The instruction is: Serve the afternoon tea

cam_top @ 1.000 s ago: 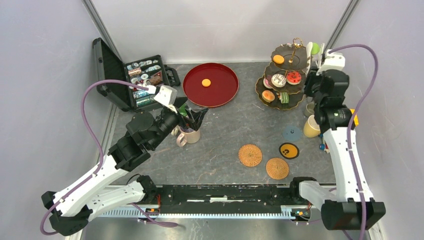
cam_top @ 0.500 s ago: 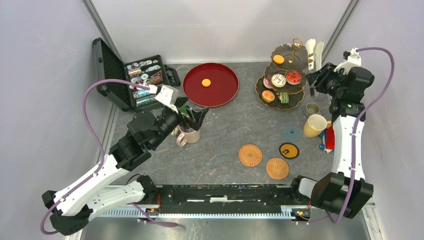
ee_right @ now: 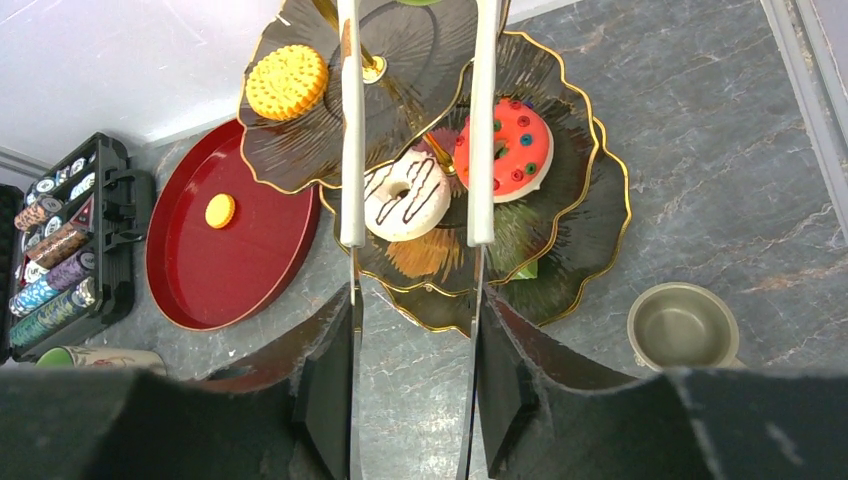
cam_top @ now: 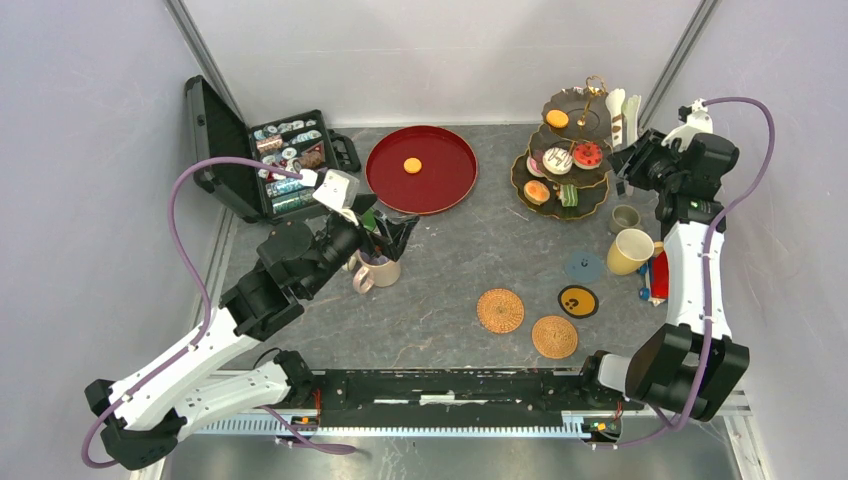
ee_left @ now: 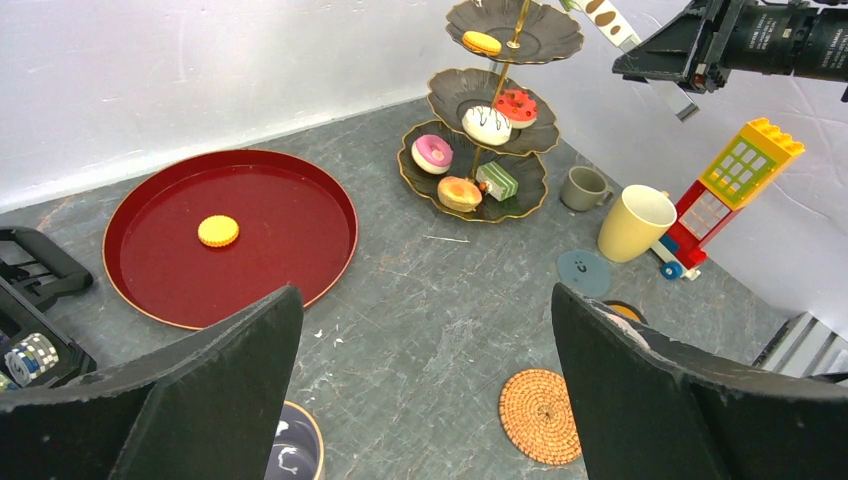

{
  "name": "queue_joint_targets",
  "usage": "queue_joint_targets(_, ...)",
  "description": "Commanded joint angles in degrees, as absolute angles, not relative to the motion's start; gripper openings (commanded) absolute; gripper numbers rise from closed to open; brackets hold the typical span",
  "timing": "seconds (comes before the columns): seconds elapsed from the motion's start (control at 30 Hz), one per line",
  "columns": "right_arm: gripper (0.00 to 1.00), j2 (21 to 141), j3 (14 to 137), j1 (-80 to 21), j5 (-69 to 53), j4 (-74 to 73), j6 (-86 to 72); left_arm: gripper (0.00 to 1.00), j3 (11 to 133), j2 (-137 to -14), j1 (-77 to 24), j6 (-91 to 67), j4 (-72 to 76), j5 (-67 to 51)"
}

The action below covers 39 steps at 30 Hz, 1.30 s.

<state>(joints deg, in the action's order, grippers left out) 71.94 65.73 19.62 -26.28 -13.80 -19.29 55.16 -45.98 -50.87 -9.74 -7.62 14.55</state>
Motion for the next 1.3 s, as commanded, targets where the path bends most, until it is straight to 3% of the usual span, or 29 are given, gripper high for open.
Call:
queue_joint_targets(0.0,0.48,72.5,66.0,19.8,-26.0,-10.9,-18.1,1.0,55.8,-46.1,-51.0,-10.0,-6.5,15.2)
queue_joint_targets(0.3,0.57,71.6,65.7,19.8,-25.8,-11.3,-17.1,1.0,55.8,-46.0,-51.0,-10.1,-6.5,15.1)
queue_joint_targets(0.73,0.51,61.4,67.4,19.8,-16.3,-11.7,-16.5,1.0,55.8,-45.6,-51.0,-10.5,-6.4,14.5)
queue_joint_targets(0.87,0.5,59.1,68.6,18.9,-20.6,-8.3,-16.4,1.0,55.9,-45.4,-51.0,-10.7,-6.3,14.3)
queue_joint_targets(1.0,0.52,62.5,74.7,10.6,-21.8,-11.5,-12.2,1.0,55.9,-45.2,-51.0,-10.8,-6.3,14.0)
queue_joint_targets(1.27,0.52,74.3,81.5,-16.2,-11.8,-16.0,-6.7,1.0,55.8,-45.1,-51.0,-10.5,-6.4,14.7)
